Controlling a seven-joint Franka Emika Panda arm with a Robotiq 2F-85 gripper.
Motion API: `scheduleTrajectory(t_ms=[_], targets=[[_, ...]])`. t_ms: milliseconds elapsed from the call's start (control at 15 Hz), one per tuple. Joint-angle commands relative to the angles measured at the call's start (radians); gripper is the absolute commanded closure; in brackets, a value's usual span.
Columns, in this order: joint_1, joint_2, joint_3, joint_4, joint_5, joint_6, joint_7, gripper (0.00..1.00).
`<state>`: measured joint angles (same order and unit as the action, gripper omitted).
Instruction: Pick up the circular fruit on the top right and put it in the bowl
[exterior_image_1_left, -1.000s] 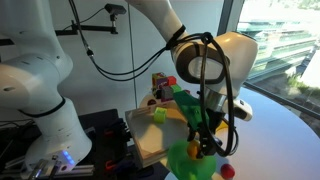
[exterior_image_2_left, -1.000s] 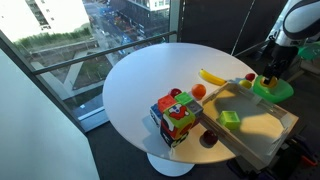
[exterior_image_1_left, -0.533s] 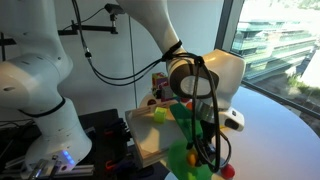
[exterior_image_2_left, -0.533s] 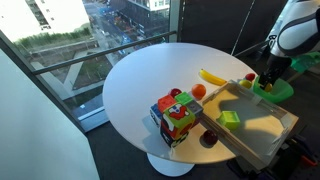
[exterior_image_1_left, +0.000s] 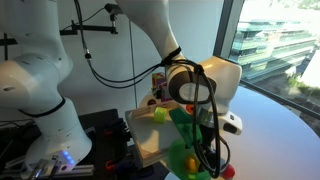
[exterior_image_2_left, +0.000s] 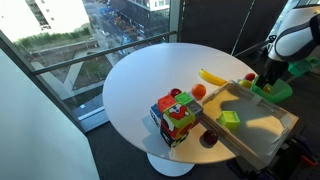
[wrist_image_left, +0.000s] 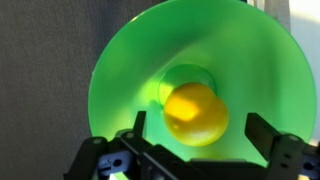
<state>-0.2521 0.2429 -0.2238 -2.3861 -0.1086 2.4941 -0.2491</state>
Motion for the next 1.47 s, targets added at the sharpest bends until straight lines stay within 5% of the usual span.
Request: scheduleTrajectory(t_ms=[0, 1400], targets=[[-0.007, -0.034, 0.003, -0.002, -0.008, -0.025, -0.025, 0.0], [0.017, -0.351, 0.008, -0.004, -0.021, -0.415, 0.042, 0.0]])
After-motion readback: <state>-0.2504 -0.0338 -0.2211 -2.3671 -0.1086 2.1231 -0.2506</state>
